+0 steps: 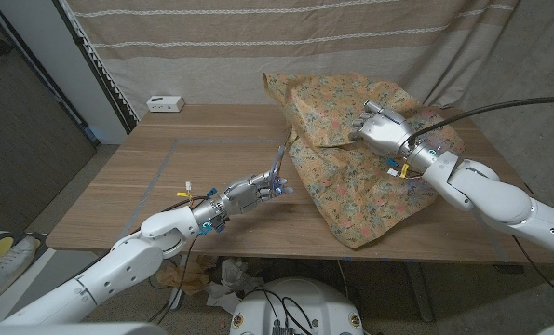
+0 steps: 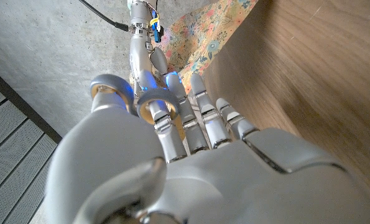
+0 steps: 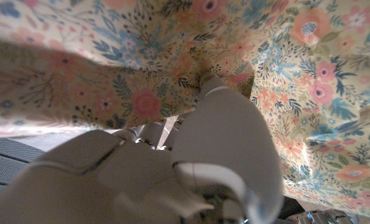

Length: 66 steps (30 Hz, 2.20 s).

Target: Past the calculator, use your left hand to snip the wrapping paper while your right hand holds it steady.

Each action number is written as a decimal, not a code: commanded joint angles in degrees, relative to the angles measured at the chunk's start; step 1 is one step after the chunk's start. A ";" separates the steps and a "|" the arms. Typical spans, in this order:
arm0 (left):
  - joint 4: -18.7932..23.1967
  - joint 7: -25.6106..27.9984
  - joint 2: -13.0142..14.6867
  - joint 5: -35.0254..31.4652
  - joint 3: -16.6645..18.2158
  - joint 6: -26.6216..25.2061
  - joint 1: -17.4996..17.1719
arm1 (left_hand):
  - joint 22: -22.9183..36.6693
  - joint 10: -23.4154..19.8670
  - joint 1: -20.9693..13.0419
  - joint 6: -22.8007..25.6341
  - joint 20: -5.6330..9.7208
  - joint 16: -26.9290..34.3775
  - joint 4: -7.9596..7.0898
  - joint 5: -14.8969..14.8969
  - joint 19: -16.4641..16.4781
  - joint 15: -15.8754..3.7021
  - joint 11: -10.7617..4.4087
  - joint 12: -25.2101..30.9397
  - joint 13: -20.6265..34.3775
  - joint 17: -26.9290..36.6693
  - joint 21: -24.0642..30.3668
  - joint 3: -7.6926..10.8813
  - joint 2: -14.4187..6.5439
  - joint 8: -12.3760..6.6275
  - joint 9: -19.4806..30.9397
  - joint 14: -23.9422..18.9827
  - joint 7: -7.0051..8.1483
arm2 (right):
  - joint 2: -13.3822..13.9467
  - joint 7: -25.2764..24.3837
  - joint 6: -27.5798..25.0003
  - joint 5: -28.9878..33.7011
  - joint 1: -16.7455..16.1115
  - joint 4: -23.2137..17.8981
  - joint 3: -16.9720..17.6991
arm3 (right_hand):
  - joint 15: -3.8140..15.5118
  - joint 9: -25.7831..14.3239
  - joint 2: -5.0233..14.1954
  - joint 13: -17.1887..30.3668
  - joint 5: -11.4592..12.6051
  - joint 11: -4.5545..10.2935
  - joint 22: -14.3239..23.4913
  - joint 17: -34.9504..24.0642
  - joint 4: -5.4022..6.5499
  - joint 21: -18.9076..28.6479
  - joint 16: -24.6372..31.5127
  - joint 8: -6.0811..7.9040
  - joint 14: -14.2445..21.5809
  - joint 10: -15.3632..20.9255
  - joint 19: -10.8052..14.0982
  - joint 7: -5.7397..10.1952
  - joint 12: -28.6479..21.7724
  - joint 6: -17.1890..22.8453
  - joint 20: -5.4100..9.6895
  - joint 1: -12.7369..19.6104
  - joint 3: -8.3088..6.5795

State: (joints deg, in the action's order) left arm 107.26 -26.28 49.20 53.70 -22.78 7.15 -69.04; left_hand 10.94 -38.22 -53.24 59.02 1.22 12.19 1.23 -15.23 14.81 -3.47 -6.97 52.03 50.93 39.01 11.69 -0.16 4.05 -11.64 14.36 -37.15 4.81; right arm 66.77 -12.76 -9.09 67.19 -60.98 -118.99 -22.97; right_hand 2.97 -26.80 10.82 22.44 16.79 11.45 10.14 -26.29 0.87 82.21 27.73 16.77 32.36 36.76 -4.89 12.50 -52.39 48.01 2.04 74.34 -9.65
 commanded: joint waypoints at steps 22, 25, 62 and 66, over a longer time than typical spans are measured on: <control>-2.40 -0.81 -1.16 0.99 -0.07 -0.36 0.39 | 0.16 -5.50 0.41 -0.20 0.00 0.52 -0.24 -0.19 -0.19 -9.12 -5.18 -0.06 0.11 0.21 -0.16 -0.61 0.46 -0.10 0.01 0.10 -0.38 | -3.39 1.70 0.45 0.17 5.55 4.01 -3.57 | 10.78 -0.05 0.35 0.10 0.60 0.15 0.16 0.30 -0.06 -0.54 0.04 0.05 0.50 0.65 0.38 -0.23 -0.07 0.74 8.59 0.57 0.43; -2.52 -0.94 -1.10 1.04 -0.01 -0.50 0.53 | 0.16 -5.49 0.40 -0.29 0.01 0.53 -0.24 -0.22 -0.18 -9.13 -5.18 -0.06 0.10 0.22 -0.15 -0.63 0.46 -0.07 -0.01 0.13 -0.42 | -3.43 1.69 0.27 0.13 5.59 4.02 -3.65 | 10.78 -0.05 0.36 0.03 0.66 0.16 0.16 0.35 -0.11 -0.63 0.06 0.02 0.55 0.63 0.47 -0.23 0.04 0.68 8.58 0.61 0.46; -2.59 -0.43 -1.34 0.46 0.36 0.09 0.42 | 0.17 -5.48 0.43 -0.43 0.04 0.76 -0.27 -0.58 -0.31 -9.14 -5.19 -0.02 0.11 0.33 -0.13 -1.05 0.40 -0.19 -0.19 0.35 -0.45 | -4.29 1.02 0.96 -0.23 7.37 5.41 -5.18 | 10.78 0.06 0.36 0.10 0.84 0.17 0.19 0.81 -0.14 -1.10 0.16 -0.07 0.58 0.92 0.86 -0.23 0.35 0.81 8.60 0.66 0.62; -2.64 -0.46 -1.31 0.37 0.32 0.08 0.48 | 0.17 -5.54 0.43 -0.35 0.05 0.79 -0.26 -0.62 -0.35 -9.13 -5.20 0.07 0.20 0.34 -0.14 -1.10 0.41 -0.25 -0.18 0.37 -0.38 | -4.50 0.98 1.11 -0.25 7.66 5.64 -5.40 | 10.78 0.03 0.34 0.22 0.85 0.18 0.19 0.82 -0.18 -1.13 0.20 -0.07 0.63 0.98 0.89 -0.23 0.28 0.78 8.59 0.70 0.63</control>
State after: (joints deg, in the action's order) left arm 104.99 -26.72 48.11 54.28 -22.28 7.08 -68.77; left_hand 10.94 -38.25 -53.02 59.02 1.23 12.64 1.03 -15.48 14.82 -3.47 -6.96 51.81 50.95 39.16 11.69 -0.83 4.27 -11.71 14.10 -37.16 4.79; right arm 62.62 -11.73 -8.47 67.01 -54.11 -113.86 -27.87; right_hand 2.97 -26.61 10.99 22.09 17.46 11.70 10.15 -25.49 0.77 81.13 27.73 16.77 32.34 36.96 -4.29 12.29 -51.75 48.20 2.04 74.52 -9.07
